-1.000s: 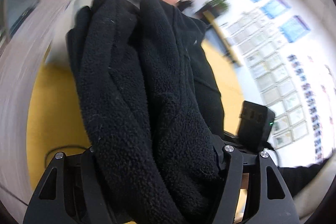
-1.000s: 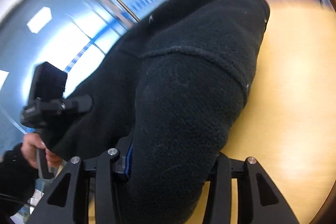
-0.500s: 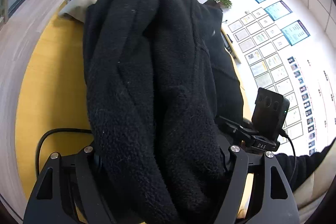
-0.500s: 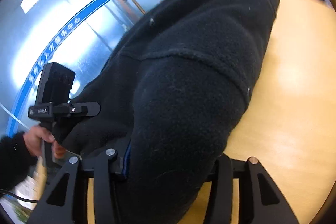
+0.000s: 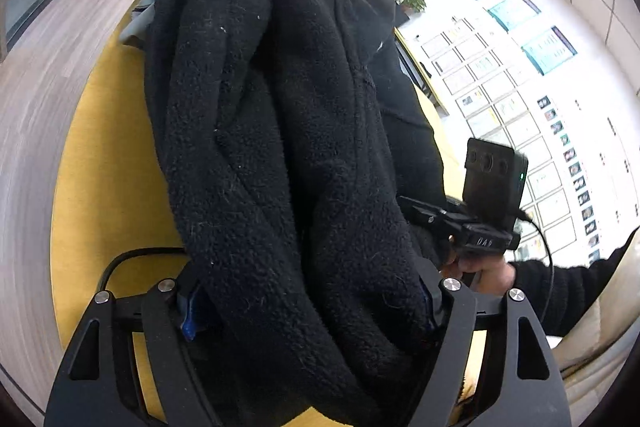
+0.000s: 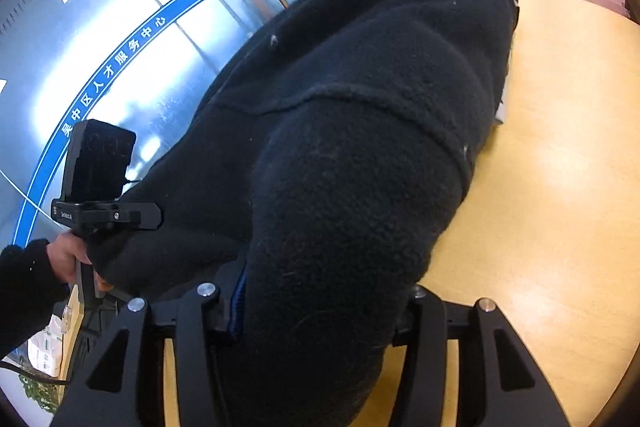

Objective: Fold clothes
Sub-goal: 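Release the jacket bundle and withdraw both grippers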

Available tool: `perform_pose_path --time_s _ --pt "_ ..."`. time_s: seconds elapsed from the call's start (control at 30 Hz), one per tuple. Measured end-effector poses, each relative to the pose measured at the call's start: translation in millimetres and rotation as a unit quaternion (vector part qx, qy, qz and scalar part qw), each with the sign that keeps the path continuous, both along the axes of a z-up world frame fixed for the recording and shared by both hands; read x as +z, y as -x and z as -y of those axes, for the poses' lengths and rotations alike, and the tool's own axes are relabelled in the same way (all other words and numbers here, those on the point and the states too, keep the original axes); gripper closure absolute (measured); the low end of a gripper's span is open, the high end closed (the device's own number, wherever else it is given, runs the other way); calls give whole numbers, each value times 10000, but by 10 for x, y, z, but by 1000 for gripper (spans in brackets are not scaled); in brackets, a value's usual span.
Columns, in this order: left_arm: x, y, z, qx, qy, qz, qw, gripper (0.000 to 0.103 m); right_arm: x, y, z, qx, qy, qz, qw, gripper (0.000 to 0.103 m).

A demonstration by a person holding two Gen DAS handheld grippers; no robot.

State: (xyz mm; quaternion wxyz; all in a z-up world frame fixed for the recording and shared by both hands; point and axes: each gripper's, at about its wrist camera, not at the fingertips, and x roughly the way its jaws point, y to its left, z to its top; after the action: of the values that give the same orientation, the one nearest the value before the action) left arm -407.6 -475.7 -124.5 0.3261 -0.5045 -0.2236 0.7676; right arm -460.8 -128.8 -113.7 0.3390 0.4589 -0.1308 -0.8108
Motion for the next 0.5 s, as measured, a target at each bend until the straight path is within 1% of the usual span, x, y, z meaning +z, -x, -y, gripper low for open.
perform_pose_path --time_s 0.03,0.1,0.13,0.17,0.2,0.27,0.3,0.33,0.37,0.4,0.43,0.47,0.5 --pt "9 111 309 1 -4 41 10000 22 -6 7 -16 13 28 49 10000 51" --pt "98 96 387 -1 104 18 9999 24 -26 27 -59 19 106 168 9998 48" --pt "203 55 448 -16 187 -66 9998 24 -30 33 -79 21 119 217 9997 46" --pt "313 15 472 -20 270 -162 9995 24 -13 27 -93 24 56 218 9997 44" --pt "471 -35 510 -9 345 -287 9990 24 37 1 -113 20 -84 159 9998 38" --pt "809 -140 596 17 492 -546 9973 25 161 -91 -168 42 -354 -40 9994 38" --pt "977 -192 639 30 565 -675 9961 24 241 -175 -209 82 -467 -229 9986 38" --pt "1178 -270 388 -66 571 -943 9939 24 317 -264 -248 128 -567 -423 9974 38" --pt "1389 -327 174 -228 581 -1341 9890 21 378 -366 -282 193 -637 -634 9958 38" --pt "1602 -379 -19 -399 595 -1758 9818 12 439 -468 -315 257 -706 -845 9936 35" --pt "1734 -385 -229 -552 619 -2007 9761 9 491 -559 -344 319 -723 -1017 9917 33" --pt "1849 -382 -441 -702 645 -2220 9704 5 524 -617 -363 362 -578 -1085 9918 33" --pt "1878 -359 -611 -952 654 -2279 9668 5 564 -657 -383 365 -365 -1140 9921 33"
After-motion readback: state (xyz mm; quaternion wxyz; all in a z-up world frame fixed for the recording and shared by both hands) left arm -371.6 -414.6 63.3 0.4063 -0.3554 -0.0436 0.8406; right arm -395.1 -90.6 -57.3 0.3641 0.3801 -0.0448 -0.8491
